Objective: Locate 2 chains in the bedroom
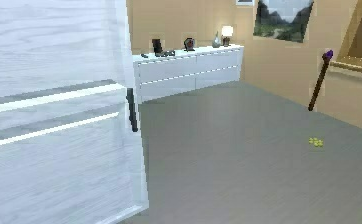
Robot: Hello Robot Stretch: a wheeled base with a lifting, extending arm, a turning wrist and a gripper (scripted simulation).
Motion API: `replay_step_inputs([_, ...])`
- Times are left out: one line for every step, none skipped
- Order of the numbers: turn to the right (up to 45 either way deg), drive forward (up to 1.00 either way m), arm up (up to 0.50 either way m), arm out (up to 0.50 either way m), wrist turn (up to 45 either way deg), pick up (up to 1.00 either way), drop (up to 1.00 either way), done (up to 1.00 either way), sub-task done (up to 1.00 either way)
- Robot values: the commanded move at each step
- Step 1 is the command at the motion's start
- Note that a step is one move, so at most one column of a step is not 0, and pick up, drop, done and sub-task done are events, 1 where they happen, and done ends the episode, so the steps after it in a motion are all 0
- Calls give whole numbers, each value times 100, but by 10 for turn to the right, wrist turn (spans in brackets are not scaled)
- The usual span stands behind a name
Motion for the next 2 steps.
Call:
replay_step_inputs([-60, 0, 0, 0, 0, 0, 0, 0, 0])
replay_step_inputs([0, 5, 0, 0, 0, 0, 0, 0, 0])
